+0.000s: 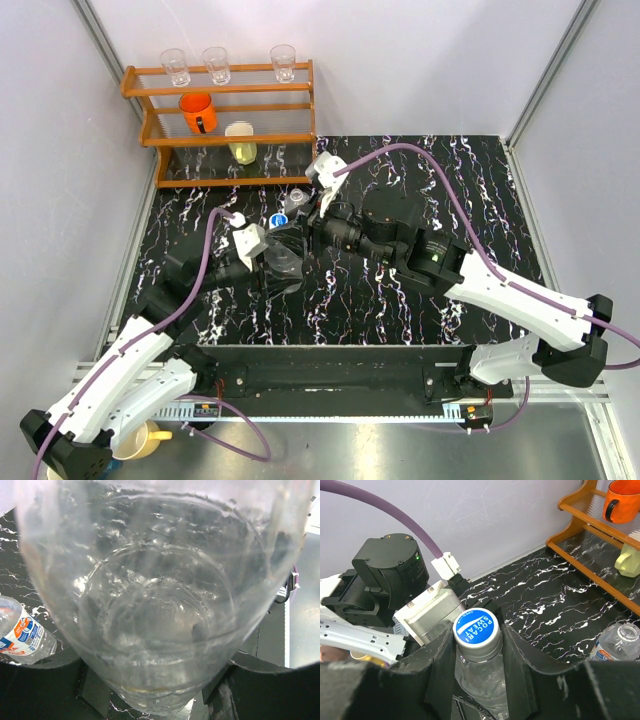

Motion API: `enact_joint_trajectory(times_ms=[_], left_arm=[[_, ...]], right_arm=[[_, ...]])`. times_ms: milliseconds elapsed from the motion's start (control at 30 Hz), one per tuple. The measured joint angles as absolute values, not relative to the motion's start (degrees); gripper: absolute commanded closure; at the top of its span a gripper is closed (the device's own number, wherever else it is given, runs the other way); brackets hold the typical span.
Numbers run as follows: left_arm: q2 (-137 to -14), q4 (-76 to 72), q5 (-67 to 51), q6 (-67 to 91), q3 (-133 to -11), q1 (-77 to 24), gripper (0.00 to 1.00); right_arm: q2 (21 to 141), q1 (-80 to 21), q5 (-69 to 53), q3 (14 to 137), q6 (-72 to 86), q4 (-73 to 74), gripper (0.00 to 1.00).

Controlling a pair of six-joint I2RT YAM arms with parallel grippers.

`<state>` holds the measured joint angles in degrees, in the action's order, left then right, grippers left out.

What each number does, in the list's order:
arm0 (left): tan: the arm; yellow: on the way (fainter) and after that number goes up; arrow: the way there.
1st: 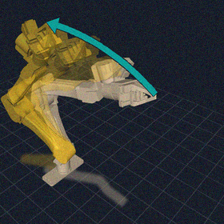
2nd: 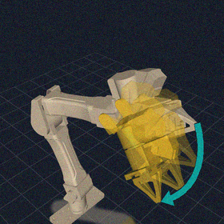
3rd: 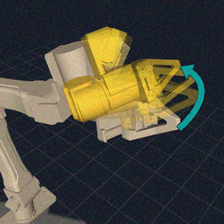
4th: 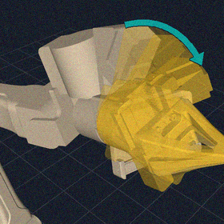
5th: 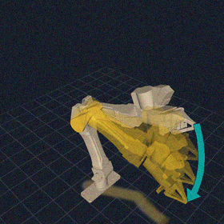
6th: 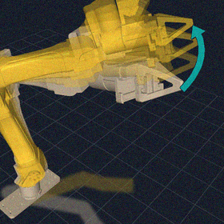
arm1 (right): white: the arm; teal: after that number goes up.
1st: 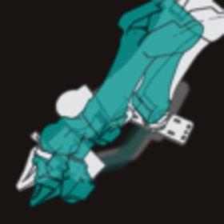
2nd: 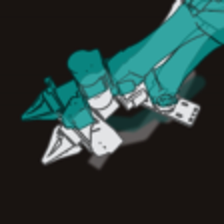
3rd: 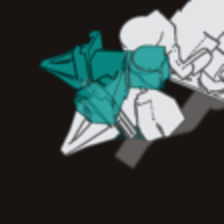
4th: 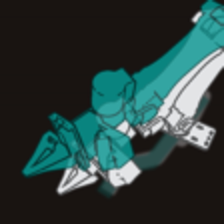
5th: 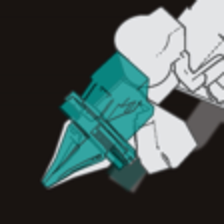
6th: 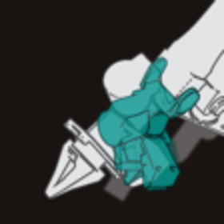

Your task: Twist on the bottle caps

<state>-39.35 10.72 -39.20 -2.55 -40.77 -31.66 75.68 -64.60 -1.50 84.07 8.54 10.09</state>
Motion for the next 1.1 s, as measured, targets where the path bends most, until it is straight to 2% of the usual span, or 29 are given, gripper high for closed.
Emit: enact_joint_trajectory(times_ms=[67,100,133,267,533,733,967,1100], left_arm=[[-39.3,10.7,-39.2,-2.4,-40.8,-31.7,0.43],[-39.3,10.7,-39.2,-2.3,-40.8,-31.7,0.25],[-39.1,11.0,-39.1,-2.4,-40.8,-31.7,0.01],[-38.5,13.7,-38.7,-4.7,-42.1,-31.8,0.01],[-39.4,30.9,-35.3,-12.4,-58.0,-31.8,0.01],[-39.2,39.2,-29.5,-10.4,-68.5,-31.8,0.01],[-44.2,42.2,-15.7,-4.8,-90.1,-31.8,0.01],[-46.7,42.8,-11.0,-2.8,-98.7,-31.8,0.01]], right_arm=[[75.7,-64.8,-1.0,83.9,7.9,9.6,0.90],[75.6,-64.9,-0.9,83.7,7.6,9.3,0.91],[75.5,-65.0,-0.9,83.2,7.2,8.6,0.92],[75.2,-65.4,-0.6,82.3,5.0,9.7,0.94],[74.1,-65.6,1.8,80.1,1.7,14.9,0.94],[74.1,-65.6,3.8,74.7,0.4,11.3,0.94],[85.8,-65.0,3.3,73.3,0.3,-2.2,0.94],[95.7,-64.2,2.6,75.1,1.3,-10.2,0.89]])
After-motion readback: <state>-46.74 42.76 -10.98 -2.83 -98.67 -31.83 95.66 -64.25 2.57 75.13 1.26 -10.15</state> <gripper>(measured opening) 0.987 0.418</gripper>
